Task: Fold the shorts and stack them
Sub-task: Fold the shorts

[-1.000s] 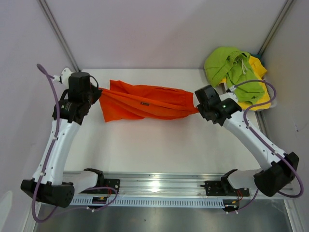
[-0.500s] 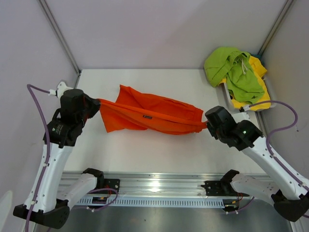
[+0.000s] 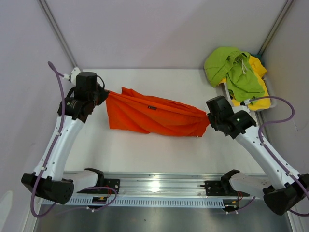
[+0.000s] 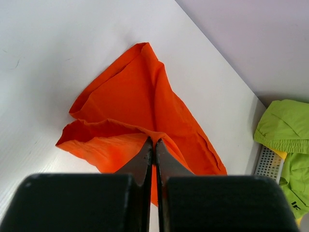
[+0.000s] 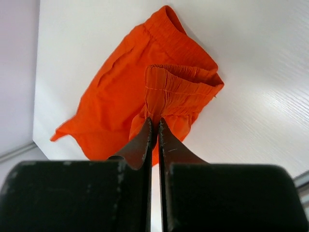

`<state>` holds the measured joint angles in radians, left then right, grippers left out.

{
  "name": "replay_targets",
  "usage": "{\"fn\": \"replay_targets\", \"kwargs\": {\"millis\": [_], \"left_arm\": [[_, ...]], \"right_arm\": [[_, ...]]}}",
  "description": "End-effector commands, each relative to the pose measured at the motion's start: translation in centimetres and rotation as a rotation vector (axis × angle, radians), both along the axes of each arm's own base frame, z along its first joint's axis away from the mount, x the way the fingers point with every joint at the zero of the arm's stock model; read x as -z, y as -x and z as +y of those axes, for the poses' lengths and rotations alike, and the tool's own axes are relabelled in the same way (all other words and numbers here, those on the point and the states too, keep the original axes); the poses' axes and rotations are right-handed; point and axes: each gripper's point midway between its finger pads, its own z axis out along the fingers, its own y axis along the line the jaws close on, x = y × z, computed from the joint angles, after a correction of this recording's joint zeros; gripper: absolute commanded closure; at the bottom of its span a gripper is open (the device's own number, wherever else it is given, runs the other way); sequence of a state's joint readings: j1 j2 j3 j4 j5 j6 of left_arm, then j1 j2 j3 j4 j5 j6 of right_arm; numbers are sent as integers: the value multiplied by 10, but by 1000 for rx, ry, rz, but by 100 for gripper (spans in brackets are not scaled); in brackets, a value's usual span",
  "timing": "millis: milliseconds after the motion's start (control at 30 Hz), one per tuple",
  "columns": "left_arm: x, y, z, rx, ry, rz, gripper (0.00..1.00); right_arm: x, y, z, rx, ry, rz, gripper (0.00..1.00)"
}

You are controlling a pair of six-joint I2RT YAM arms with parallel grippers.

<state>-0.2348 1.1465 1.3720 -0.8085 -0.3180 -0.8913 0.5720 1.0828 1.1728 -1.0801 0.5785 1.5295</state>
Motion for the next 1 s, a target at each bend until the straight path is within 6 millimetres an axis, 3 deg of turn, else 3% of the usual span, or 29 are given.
{"fn": "replay_targets", "kwargs": {"millis": [0, 167, 500, 567, 600, 667, 733, 767, 800, 833, 867, 967], "left_arm": [[-34, -24, 15, -67, -61, -115, 100], [-27, -48, 17, -98, -85, -96, 100], [12, -110, 21, -185, -75, -91, 100], [25, -123, 23, -202, -79, -71, 100], [22, -130, 23, -208, -78, -84, 100], [38, -145, 21, -209, -84, -55, 100], [38, -161, 18, -206, -82, -62, 100], [57, -170, 16, -206, -90, -27, 100], [65, -176, 14, -203, -93, -13, 100], [59, -185, 12, -201, -86, -30, 100], [79, -193, 12, -202, -94, 7, 100], [90, -212, 6, -188, -75, 8, 100]], "right_arm": [[-8, -17, -27, 51, 57, -21, 100], [1, -44, -27, 44, 31, -2, 100], [35, -103, -36, 61, 46, 62, 100], [34, -119, -36, 56, 42, 46, 100], [44, -128, -35, 56, 44, 64, 100], [48, -141, -37, 59, 45, 71, 100], [67, -152, -37, 61, 47, 119, 100], [67, -160, -36, 58, 45, 117, 100], [81, -167, -37, 59, 48, 140, 100], [85, -171, -38, 61, 47, 148, 100], [87, -177, -38, 66, 43, 150, 100], [106, -187, -41, 88, 41, 174, 100]]}}
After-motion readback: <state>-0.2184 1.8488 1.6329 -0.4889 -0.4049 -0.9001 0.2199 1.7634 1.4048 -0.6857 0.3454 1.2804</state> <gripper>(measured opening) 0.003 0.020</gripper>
